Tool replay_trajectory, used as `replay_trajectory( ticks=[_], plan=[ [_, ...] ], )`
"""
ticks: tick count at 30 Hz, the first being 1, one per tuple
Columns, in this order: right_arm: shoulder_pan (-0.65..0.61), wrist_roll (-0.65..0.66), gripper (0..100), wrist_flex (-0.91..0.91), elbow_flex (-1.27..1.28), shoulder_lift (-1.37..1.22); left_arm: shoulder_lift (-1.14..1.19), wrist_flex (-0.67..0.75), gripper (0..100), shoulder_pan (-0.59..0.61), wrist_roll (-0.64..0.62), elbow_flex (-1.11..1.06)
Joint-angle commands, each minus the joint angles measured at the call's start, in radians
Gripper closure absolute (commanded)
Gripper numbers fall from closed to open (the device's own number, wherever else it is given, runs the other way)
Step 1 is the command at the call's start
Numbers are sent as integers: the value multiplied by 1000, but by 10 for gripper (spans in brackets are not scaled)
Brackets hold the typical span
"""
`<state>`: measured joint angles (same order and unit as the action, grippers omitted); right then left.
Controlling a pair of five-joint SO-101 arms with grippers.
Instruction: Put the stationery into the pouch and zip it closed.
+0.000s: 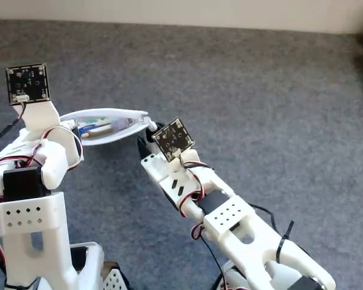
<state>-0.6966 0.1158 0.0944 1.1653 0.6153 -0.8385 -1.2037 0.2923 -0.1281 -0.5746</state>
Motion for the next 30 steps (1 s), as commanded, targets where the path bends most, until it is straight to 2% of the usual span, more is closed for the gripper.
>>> replay_trajectory(
  ticks=[1,6,11,19,21,24,30],
  plan=[
    [12,-9,836,15,-64,84,-4,14,989,18,8,5],
    [13,-6,841,15,-64,85,-4,14,989,18,8,4],
    [13,-3,913,16,-73,42,-4,14,989,18,8,4],
    [15,0,942,16,-67,35,-4,14,989,18,8,4],
    [15,37,993,16,-67,35,-4,14,989,18,8,4],
    [15,114,993,15,-65,36,-4,14,989,18,8,4],
    [19,124,994,-18,-56,107,-4,15,989,18,8,4]
  ],
)
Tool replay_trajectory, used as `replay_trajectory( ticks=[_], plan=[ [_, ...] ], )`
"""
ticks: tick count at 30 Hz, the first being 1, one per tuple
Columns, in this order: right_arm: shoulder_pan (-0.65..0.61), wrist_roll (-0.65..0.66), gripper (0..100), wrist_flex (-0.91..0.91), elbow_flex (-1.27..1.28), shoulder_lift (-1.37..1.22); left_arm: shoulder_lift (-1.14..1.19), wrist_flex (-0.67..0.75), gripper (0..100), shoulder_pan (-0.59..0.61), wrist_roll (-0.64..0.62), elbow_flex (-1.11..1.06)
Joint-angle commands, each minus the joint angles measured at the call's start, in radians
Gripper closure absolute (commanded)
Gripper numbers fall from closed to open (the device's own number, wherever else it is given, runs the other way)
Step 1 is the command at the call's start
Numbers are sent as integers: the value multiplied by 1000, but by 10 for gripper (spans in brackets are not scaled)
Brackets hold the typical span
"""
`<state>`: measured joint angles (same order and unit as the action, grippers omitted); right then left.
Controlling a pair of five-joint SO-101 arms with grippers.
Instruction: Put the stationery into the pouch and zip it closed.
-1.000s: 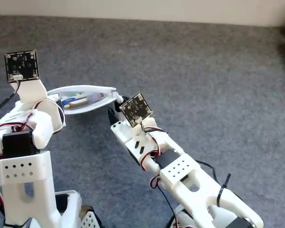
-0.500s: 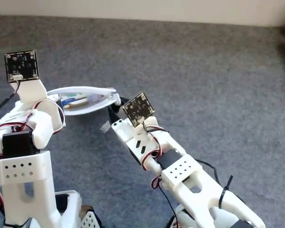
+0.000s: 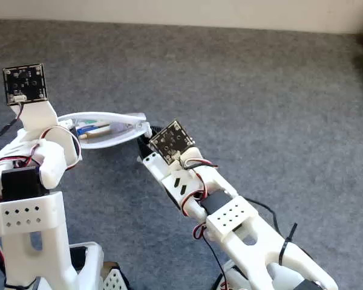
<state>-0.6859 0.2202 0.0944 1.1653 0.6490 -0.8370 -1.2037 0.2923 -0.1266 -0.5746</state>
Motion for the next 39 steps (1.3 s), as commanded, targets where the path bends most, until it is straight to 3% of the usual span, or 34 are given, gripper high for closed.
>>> replay_trajectory(
  ticks=[1,4,8,14,17,23,28,32,39],
  plan=[
    [12,20,994,-62,-56,102,-5,18,989,18,6,4],
    [13,25,994,-265,-59,188,-12,20,989,18,9,10],
    [-8,126,994,-481,-136,271,-13,43,989,18,11,13],
    [-39,153,994,-668,-163,360,-13,68,989,-21,61,7],
    [-61,153,994,-713,-159,398,-13,66,963,-53,61,10],
    [-68,155,994,-743,-61,496,-13,68,806,-59,57,8],
    [-165,242,994,-743,76,607,-13,72,800,-140,66,15],
    [-236,290,994,-743,171,710,-13,91,800,-232,166,25],
    [-243,330,994,-743,271,826,-13,84,800,-392,308,73]
  ],
)
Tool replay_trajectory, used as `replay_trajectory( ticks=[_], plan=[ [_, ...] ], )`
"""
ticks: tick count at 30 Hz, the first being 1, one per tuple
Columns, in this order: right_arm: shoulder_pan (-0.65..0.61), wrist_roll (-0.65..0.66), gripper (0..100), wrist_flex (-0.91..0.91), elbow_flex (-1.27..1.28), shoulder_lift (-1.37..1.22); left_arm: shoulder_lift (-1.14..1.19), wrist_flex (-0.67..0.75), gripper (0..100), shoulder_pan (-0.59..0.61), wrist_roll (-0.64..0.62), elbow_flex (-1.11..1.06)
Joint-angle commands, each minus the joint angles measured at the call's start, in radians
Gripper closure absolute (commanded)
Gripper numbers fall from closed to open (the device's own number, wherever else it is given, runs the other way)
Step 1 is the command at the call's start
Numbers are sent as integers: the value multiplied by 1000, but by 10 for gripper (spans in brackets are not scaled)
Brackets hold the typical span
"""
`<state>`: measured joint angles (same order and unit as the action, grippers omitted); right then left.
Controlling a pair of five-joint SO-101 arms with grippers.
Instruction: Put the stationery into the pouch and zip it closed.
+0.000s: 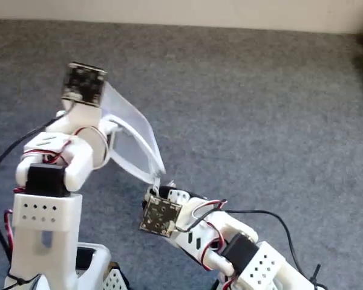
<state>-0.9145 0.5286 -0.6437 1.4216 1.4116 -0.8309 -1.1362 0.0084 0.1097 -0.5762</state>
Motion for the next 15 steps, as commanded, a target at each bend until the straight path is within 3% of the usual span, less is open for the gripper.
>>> replay_trajectory(
  ticks=[1,6,15],
  plan=[
    [-15,21,994,-5,21,71,-19,17,800,-142,89,79],
    [-16,21,994,-5,24,79,-19,-5,802,-302,103,87],
    [-31,21,994,-5,25,84,-19,-20,804,-469,183,94]
  ],
)
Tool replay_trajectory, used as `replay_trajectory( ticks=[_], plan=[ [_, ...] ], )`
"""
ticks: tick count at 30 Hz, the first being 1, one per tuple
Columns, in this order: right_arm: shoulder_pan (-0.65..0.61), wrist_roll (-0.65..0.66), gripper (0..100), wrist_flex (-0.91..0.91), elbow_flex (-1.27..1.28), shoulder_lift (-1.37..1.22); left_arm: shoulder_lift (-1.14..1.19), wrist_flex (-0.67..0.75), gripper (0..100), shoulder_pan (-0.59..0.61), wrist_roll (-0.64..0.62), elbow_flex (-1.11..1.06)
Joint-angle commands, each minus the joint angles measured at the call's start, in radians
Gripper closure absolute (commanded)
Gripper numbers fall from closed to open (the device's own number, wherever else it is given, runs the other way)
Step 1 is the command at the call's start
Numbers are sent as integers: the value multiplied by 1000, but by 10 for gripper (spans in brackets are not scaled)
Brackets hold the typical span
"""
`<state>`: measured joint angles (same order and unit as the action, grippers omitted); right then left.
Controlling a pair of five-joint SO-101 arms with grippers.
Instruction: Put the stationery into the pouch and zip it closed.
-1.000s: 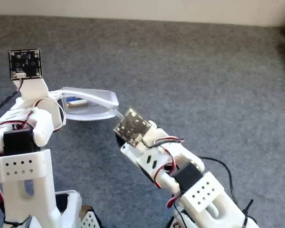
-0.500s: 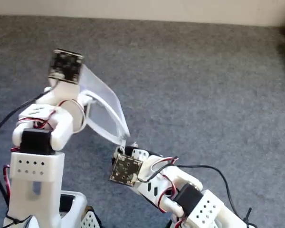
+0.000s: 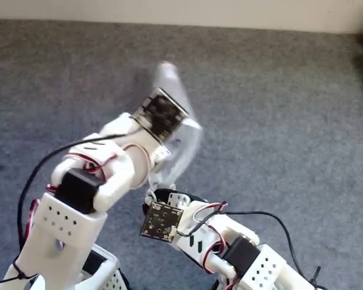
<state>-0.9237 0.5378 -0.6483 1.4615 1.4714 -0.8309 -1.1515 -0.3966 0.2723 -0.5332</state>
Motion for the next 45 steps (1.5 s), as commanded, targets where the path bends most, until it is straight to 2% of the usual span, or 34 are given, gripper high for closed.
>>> replay_trajectory(
  ticks=[1,13,16,25,36,41,45],
  plan=[
    [-25,12,994,-1,-15,24,-19,-2,804,-70,20,54],
    [-36,12,994,1,7,25,-21,-3,804,-70,17,73],
    [-30,6,994,1,2,25,-21,-3,804,-59,-32,107],
    [51,0,994,1,2,25,-21,-6,804,127,-130,130],
    [173,-249,994,-2,-99,25,-265,-146,804,191,-130,125],
    [214,-282,994,-4,-133,25,-280,-199,801,234,-127,107],
    [263,-281,994,-19,-160,25,-285,-196,803,228,-49,22]
  ],
)
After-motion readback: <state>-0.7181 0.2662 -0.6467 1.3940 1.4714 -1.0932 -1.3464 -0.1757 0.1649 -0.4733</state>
